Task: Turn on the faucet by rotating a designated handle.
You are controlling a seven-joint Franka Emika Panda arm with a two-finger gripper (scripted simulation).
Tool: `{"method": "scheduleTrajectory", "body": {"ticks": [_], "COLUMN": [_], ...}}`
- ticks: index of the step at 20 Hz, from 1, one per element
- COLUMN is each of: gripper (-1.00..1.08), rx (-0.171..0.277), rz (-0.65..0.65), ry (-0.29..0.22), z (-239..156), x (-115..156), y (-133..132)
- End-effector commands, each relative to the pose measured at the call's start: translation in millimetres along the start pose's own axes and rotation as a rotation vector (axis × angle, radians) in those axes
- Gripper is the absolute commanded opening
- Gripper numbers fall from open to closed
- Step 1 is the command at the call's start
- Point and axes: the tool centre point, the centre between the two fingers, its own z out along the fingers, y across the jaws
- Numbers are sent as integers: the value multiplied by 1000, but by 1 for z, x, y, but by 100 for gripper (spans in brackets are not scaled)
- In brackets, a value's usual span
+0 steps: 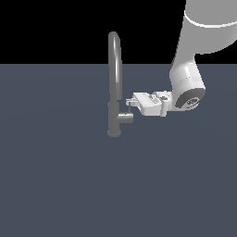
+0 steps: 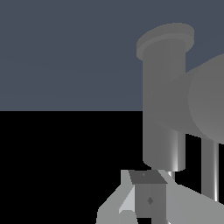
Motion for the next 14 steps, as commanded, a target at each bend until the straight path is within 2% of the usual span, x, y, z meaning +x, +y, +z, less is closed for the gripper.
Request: {"method": "scheduleTrajectory", "body": {"ticks": [1,14], "gripper": [-100,-100], "rx": [0,2], "rz": [0,0], "ry": [0,1], "z": [0,0], "x": [-2,-8], "y": [3,24]}}
